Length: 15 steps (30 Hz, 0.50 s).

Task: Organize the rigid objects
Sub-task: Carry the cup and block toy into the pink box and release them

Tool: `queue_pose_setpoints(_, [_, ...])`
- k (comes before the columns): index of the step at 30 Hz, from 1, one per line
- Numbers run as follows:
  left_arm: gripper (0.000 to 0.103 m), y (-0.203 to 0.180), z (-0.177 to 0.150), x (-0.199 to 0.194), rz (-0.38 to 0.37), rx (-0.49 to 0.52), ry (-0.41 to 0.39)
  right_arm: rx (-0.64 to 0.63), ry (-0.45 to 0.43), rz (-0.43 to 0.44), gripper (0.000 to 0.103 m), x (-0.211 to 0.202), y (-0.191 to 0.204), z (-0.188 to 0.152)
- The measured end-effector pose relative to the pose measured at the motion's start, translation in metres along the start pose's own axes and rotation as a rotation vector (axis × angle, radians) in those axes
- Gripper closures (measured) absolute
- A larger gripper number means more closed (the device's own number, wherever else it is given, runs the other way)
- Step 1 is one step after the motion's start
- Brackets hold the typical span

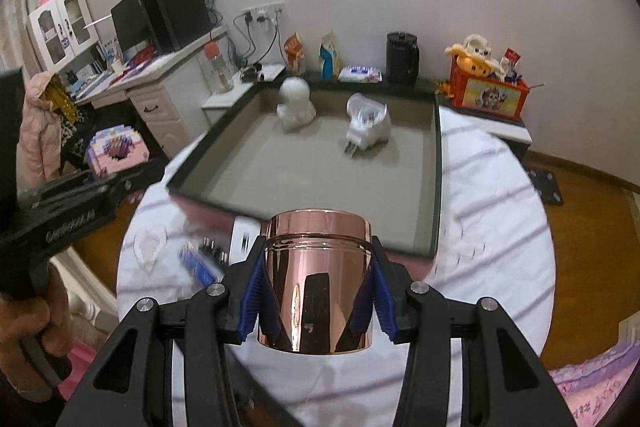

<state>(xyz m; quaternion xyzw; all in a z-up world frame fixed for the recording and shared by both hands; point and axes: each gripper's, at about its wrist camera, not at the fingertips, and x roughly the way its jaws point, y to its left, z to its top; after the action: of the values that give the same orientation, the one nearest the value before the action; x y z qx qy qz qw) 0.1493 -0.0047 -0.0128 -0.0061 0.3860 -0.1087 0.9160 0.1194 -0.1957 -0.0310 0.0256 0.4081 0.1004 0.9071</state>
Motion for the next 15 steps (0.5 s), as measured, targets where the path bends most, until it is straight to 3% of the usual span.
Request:
queue_pose_setpoints(8, [0.069,-0.010,0.040,0.037,-0.022,0.033,0.013,-0.009,0.000,-0.015,0.055,0.031,-0.012,0.053])
queue_pose_setpoints(15, [0.069,-0.014,0.061,0.097,-0.022,0.060,0.084,0.017,0.084,-0.047,0.055,0.088,-0.033,0.079])
